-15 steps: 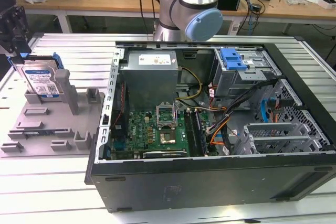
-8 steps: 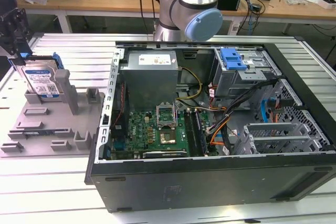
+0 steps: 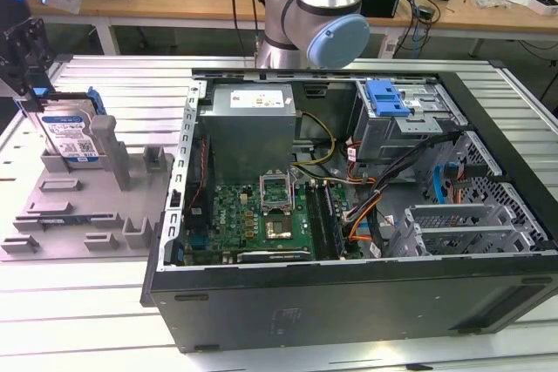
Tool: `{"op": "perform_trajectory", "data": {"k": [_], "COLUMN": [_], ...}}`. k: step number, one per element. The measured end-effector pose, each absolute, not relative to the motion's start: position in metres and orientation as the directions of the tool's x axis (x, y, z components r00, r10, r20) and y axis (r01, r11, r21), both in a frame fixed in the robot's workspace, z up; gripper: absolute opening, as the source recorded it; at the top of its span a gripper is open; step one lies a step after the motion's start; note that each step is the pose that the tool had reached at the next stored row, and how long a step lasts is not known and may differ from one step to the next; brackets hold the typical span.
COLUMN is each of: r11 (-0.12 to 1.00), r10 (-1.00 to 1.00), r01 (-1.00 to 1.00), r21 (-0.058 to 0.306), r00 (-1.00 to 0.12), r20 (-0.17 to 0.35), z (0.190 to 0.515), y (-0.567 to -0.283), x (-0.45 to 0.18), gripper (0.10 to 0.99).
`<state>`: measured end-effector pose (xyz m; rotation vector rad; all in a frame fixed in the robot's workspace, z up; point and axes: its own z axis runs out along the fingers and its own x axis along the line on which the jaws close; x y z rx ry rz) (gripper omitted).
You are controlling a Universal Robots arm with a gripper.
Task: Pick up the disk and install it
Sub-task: 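Pick up the disk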
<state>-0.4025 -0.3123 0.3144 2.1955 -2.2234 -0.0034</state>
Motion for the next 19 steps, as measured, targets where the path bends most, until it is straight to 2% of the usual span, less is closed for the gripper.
{"op": "perform_trajectory", "data": {"k": [19], "r11": [0.013], "r10": [-1.000], "r01": [-1.000], "r21": [0.019], "r00": [-0.012], "r20": [0.011], "z": [0.3075], "y": [-0.3123], "x": [-0.4020], "gripper": [0.482]}}
